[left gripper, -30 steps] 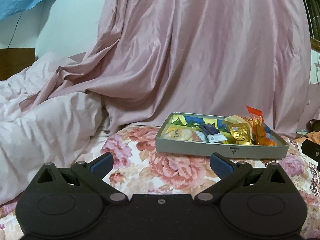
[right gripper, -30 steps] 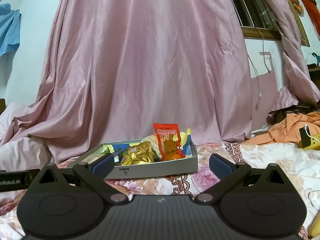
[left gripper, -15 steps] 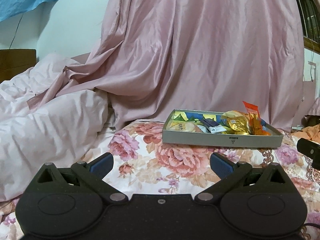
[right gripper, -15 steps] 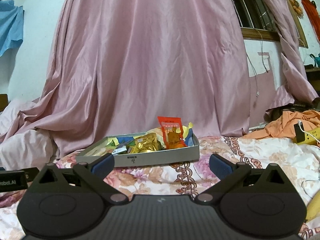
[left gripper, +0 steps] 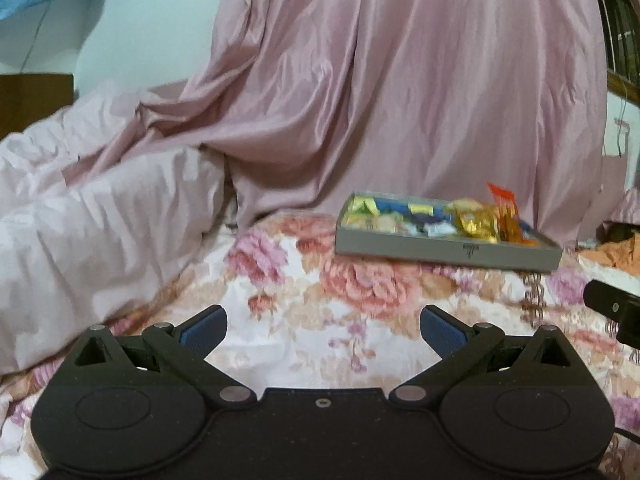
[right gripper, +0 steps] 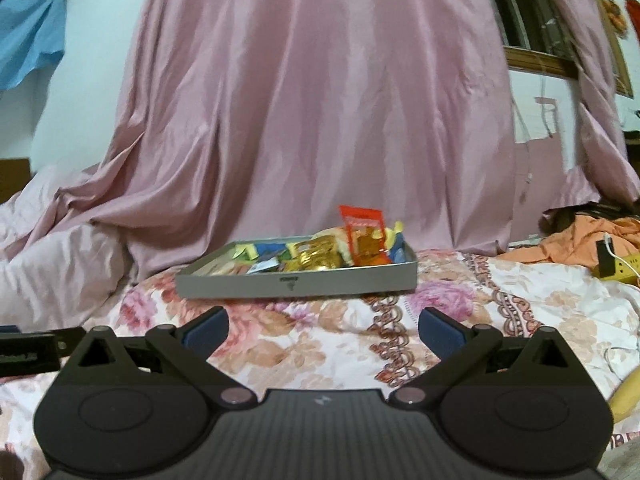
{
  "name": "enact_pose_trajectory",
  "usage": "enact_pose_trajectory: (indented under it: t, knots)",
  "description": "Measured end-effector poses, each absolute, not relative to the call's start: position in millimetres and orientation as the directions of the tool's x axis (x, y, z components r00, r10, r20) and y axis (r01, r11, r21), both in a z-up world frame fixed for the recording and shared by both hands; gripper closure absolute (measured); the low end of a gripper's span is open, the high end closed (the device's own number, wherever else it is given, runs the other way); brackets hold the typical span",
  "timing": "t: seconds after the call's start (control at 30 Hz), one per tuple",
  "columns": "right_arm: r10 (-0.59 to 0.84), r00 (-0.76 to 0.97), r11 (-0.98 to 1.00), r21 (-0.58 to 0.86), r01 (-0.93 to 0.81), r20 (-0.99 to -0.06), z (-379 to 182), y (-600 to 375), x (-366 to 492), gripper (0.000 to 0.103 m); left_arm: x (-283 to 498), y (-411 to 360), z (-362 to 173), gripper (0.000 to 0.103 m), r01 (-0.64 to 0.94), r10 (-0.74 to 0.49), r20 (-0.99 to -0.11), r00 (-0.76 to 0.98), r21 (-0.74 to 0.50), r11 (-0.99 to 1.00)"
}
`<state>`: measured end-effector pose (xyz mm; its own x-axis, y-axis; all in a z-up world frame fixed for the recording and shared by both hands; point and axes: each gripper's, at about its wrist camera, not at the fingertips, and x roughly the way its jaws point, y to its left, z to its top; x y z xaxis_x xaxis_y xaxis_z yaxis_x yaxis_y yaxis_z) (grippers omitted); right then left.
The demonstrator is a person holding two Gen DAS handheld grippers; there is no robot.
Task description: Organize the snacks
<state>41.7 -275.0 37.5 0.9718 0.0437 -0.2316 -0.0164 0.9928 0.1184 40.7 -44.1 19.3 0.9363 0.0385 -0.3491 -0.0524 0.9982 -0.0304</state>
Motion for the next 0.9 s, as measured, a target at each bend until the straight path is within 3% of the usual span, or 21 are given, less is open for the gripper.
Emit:
enact_pose_trajectory:
  t: [0.23, 0.7, 0.9]
  knots:
    - [0.119, 0.952, 0.988, 0.129, -0.086, -0.281, 32.5, -265.0, 44.4, 0.000, 44.4, -40.5, 10.9, 0.001, -0.053, 0.037, -0.360, 0.932, -0.033, 0.998]
    - [0.112, 0.910, 0.993, 0.087, -0.084, -0.399, 21.4, -252.1, 63.4, 0.000, 46.9, -32.4, -1.4, 0.001, -0.059, 0.035, -0.386, 0.922, -0.051, 0.997]
    - [0.116, 0.913, 0.993, 0.080, -0.091, -0.391, 22.1, -251.0, 61.1, 0.000, 45.8, -30.3, -0.7, 0.001, -0.067, 0.042, -0.386, 0.922, -0.052, 0.996]
